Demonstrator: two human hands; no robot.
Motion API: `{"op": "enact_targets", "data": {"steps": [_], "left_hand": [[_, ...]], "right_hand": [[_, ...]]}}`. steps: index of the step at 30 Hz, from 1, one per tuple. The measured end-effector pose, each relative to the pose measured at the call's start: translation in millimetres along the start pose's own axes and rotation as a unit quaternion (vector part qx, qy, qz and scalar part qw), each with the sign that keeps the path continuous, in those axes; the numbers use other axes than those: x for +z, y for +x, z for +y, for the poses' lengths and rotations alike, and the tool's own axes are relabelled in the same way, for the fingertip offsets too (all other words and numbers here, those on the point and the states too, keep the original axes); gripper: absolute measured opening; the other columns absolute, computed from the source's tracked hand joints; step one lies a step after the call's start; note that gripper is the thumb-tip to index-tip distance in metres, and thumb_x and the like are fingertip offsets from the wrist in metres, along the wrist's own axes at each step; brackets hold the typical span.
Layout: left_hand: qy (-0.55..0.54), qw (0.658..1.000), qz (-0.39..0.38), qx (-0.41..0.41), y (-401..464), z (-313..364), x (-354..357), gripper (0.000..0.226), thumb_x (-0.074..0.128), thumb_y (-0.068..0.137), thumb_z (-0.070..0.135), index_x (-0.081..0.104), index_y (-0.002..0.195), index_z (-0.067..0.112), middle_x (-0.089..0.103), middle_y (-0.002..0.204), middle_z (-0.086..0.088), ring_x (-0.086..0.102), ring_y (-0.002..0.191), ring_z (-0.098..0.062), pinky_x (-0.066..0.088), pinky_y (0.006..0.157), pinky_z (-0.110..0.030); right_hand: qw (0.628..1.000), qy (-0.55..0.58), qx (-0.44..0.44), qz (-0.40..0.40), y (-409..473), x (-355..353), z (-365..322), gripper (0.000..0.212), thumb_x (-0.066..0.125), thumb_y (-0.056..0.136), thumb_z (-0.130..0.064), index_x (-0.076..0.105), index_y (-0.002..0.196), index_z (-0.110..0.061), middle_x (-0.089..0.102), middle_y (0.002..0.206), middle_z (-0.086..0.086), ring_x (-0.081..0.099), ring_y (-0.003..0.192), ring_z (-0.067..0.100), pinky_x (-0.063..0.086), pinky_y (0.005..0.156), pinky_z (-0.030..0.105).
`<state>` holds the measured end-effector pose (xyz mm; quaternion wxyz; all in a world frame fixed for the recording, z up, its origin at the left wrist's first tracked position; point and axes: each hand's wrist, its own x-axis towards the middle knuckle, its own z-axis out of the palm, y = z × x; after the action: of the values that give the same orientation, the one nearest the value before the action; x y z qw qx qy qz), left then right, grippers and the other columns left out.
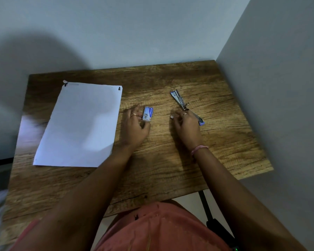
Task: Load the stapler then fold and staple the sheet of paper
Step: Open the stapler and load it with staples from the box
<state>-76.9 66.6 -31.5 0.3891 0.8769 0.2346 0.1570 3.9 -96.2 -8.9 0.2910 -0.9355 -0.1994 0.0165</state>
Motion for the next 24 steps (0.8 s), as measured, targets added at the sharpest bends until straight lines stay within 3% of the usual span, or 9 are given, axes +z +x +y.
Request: {"op": "enact_targets", "data": {"steps": [4,9,14,17,19,21,24], "left_hand": [[-0.057,0.997,0.019,-0.045,4,1,-2,0.059,0.069,0.082,0.015,0.046,0.135,0.008,0.052,0.119,-0.011,0.054,0.093,-0.014,0.054,0.087,-0.037],[-0.107,0.986,0.043,-0.121,21,22,1,0.046,0.063,0.087,0.015,0.049,0.13,0.009,0.055,0.12,-0.012,0.059,0.102,-0.021,0.05,0.078,-0.026],[-0.089,0.994,0.039,-0.041,25,59,22,0.033,0.059,0.087,0.01,0.06,0.12,0.006,0.05,0.118,-0.012,0.052,0.086,-0.012,0.034,0.067,0.003],[-0.108,0.993,-0.018,-0.043,27,79,41,0.03,0.063,0.087,0.011,0.063,0.116,0.005,0.061,0.112,-0.014,0.057,0.089,-0.015,0.042,0.074,-0.011],[-0.122,0.989,-0.058,-0.059,28,89,55,0.032,0.069,0.085,0.016,0.064,0.114,0.004,0.067,0.104,-0.013,0.061,0.088,-0.015,0.046,0.071,-0.016],[-0.134,0.986,-0.074,-0.071,28,97,67,0.037,0.073,0.082,0.021,0.064,0.113,0.003,0.069,0.102,-0.012,0.062,0.088,-0.017,0.044,0.067,-0.017],[-0.123,0.986,-0.078,-0.086,32,106,80,0.044,0.076,0.079,0.028,0.063,0.115,0.006,0.065,0.108,-0.016,0.062,0.097,-0.025,0.047,0.077,-0.026]], "right_hand": [[1.0,-0.008,0.011,-0.007,2,5,-1,0.028,0.054,0.094,-0.025,0.065,0.112,-0.006,0.061,0.115,0.014,0.057,0.107,0.027,0.041,0.091,0.033],[0.999,-0.044,0.008,-0.026,5,5,-2,0.028,0.05,0.096,-0.024,0.065,0.104,-0.002,0.059,0.116,0.016,0.058,0.102,0.03,0.045,0.086,0.037],[0.999,-0.002,-0.009,-0.04,-10,-1,9,0.023,0.052,0.094,-0.016,0.064,0.107,0.0,0.057,0.118,0.019,0.058,0.104,0.033,0.042,0.092,0.036],[0.998,0.054,-0.016,-0.028,-22,-10,19,0.018,0.053,0.092,-0.011,0.064,0.104,-0.003,0.061,0.111,0.017,0.058,0.104,0.03,0.042,0.094,0.034],[0.998,0.06,-0.025,-0.025,-29,-14,28,0.016,0.053,0.093,-0.01,0.064,0.103,-0.005,0.062,0.107,0.016,0.057,0.102,0.028,0.041,0.091,0.032],[0.997,0.061,-0.035,-0.033,-36,-16,36,0.015,0.054,0.093,-0.01,0.063,0.103,-0.003,0.062,0.107,0.015,0.057,0.101,0.027,0.04,0.089,0.031],[0.995,0.072,-0.051,-0.035,-44,-17,43,0.016,0.054,0.094,-0.011,0.063,0.104,-0.002,0.061,0.107,0.014,0.057,0.099,0.024,0.042,0.089,0.028]]}}
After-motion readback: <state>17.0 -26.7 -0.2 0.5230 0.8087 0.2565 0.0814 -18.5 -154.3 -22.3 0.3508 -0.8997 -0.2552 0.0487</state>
